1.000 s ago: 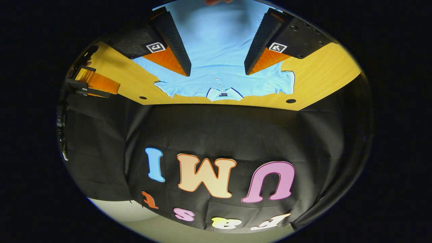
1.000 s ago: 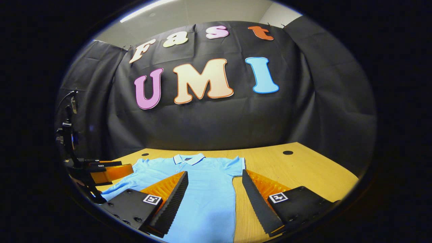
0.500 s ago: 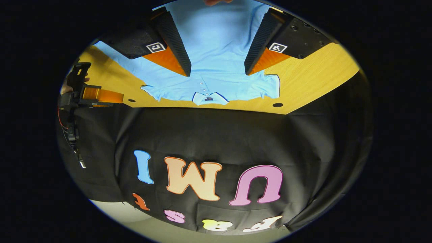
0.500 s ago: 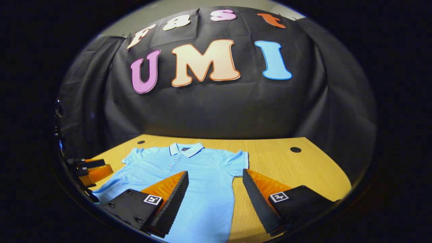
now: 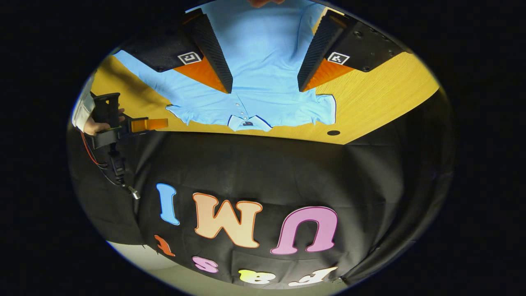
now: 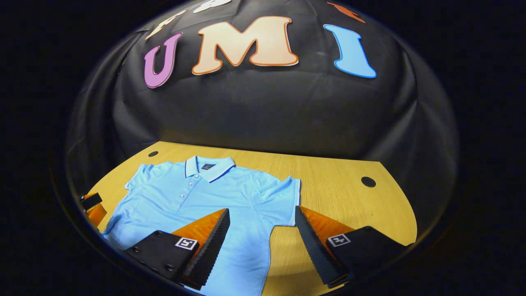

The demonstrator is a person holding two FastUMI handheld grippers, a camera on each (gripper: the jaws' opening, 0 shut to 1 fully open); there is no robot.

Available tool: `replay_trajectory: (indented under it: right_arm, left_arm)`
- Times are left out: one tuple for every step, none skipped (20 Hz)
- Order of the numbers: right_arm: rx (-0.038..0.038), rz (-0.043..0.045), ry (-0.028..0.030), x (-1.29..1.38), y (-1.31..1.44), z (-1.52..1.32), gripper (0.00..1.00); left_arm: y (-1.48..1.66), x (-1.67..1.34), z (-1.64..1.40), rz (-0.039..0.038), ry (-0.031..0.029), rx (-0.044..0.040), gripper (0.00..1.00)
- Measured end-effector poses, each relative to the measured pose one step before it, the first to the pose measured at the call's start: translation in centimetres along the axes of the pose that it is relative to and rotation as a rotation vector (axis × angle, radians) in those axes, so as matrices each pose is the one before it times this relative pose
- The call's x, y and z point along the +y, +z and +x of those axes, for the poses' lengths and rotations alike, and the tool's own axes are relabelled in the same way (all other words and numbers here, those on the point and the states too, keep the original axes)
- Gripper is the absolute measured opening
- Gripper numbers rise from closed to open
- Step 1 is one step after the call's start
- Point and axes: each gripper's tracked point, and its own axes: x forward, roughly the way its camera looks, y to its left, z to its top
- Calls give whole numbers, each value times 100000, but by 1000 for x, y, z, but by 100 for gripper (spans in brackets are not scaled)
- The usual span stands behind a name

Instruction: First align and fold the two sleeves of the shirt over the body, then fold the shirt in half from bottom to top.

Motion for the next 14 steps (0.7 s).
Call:
replay_trajectory:
  right_arm:
    - [2151,481,27,-160,31,1174,99]
    - [2284,1131,-392,-372,31,1253,99]
    - [1970,628,273,-103,-86,1161,98]
    - [2178,-132,-1279,-559,-175,1085,99]
    - [1448,187,-1293,-471,-203,1110,100]
    - [1253,290,-1384,-654,-41,1013,99]
    - [1423,294,-1760,-711,-293,866,100]
    - [1822,311,-1143,-622,-260,858,99]
    - [1975,243,-1259,-676,-445,903,98]
    - [971,359,-1601,-690,-191,680,99]
    - [701,948,-1108,-505,-91,559,100]
    - [360,1621,105,-274,-45,386,100]
    - [745,1653,140,-194,-212,297,99]
    - [506,1034,255,-145,-93,285,99]
  left_arm:
    - [-64,207,43,98,244,39,95]
    - [104,108,-28,200,287,-115,95]
    - [-24,217,1,162,241,123,94]
    - [109,258,15,-14,328,-37,95]
    - [-21,322,-121,3,453,31,95]
    - [-7,281,-30,-44,754,47,95]
    - [-111,294,89,-31,683,508,95]
    - [-24,345,-43,-32,605,213,94]
    - [-85,222,-41,136,604,214,94]
    - [85,111,-7,269,566,-119,94]
    - [-15,211,-51,269,386,-180,94]
    - [79,-77,29,282,101,-47,95]
    - [68,-159,12,162,-251,86,95]
    - [24,-154,72,61,-359,208,94]
